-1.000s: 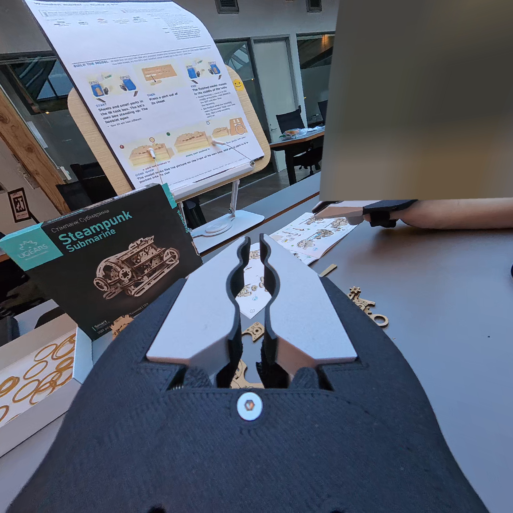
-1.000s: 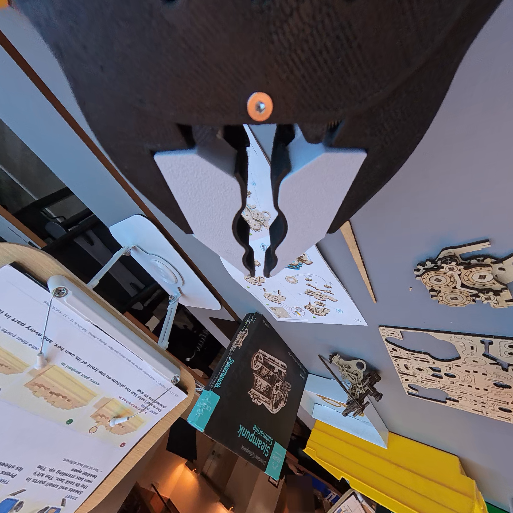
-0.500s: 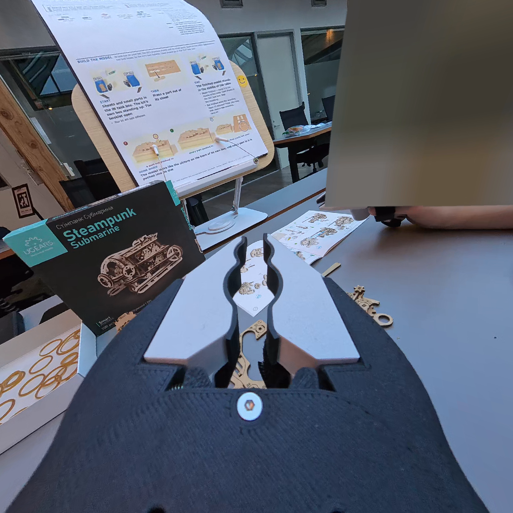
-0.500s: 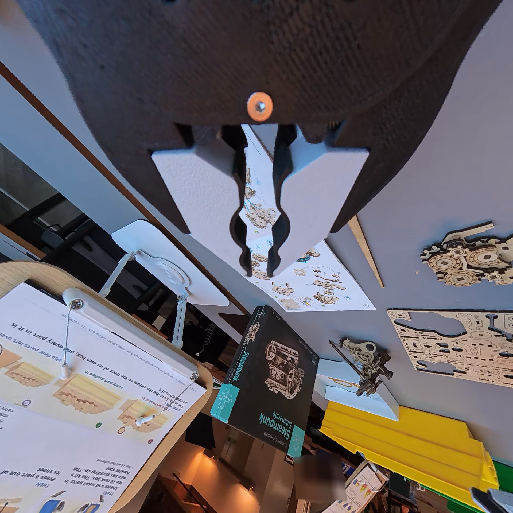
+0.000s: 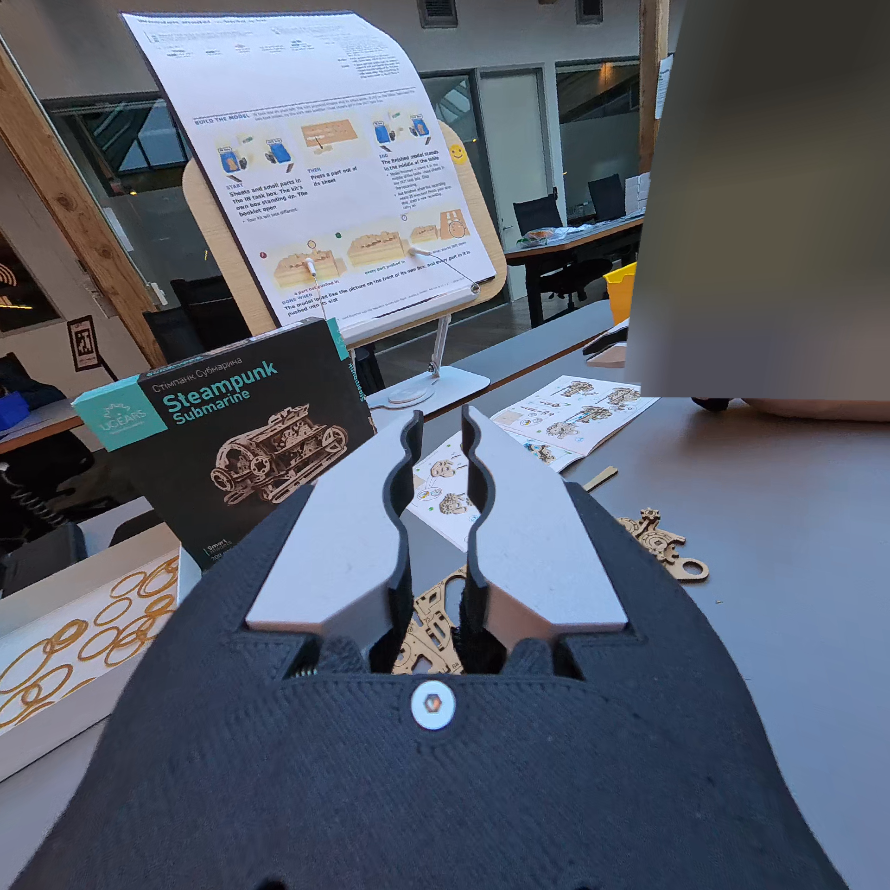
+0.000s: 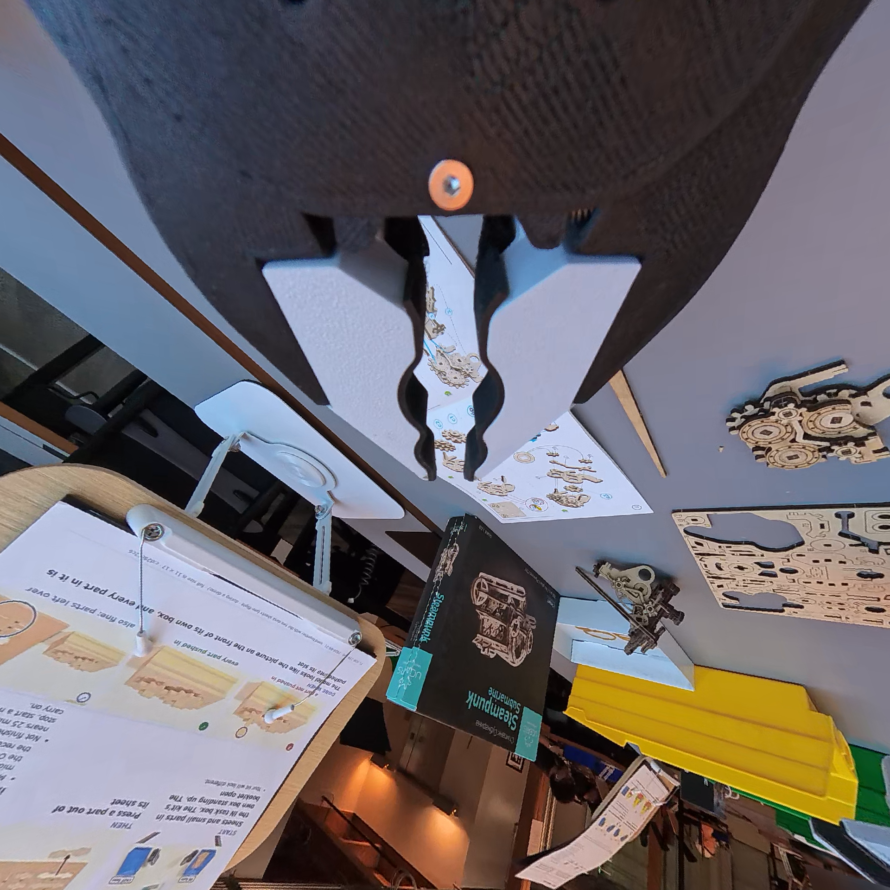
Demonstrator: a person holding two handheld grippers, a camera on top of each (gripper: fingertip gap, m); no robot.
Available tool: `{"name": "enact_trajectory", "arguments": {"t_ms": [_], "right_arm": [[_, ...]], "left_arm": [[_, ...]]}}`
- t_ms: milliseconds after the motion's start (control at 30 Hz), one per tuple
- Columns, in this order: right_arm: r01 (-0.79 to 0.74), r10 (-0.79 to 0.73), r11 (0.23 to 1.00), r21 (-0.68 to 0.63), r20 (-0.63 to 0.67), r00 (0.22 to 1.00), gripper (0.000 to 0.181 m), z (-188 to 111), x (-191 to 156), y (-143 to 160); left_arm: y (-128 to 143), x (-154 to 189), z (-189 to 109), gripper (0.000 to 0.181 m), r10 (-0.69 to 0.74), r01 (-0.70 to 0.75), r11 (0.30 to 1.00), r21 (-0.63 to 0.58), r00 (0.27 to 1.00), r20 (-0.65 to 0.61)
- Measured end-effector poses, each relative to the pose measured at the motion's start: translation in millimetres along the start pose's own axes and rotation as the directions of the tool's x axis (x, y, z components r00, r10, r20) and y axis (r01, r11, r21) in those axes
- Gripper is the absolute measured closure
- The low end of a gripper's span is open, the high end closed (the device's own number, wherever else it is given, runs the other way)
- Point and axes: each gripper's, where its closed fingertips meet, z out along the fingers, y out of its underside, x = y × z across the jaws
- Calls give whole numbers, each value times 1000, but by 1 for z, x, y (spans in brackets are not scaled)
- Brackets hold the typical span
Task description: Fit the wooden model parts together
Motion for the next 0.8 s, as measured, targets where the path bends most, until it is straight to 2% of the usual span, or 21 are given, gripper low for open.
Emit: {"name": "enact_trajectory", "arguments": {"t_ms": [267, 433, 533, 667, 800], "right_arm": [[-60, 60, 998, 27, -30, 998, 171, -7, 6, -3], [-112, 115, 992, 51, -65, 991, 170, -13, 8, -7], [-103, 108, 993, 63, -82, 991, 170, -14, 10, -10], [-82, 90, 993, 84, -98, 991, 168, -14, 14, -12], [-105, 123, 987, 120, -154, 980, 157, -12, 29, -14]], "left_arm": [[0, 4, 1, 166, 21, -21, 1000, 6, 1000, -1], [5, -8, 0, 163, 19, -20, 1000, 15, 999, 42], [5, -10, 0, 158, -15, 14, 999, 34, 999, 47], [8, -14, 1, 156, 21, -24, 999, 36, 997, 73], [12, -11, 5, 155, 49, -51, 998, 27, 996, 71]]}}
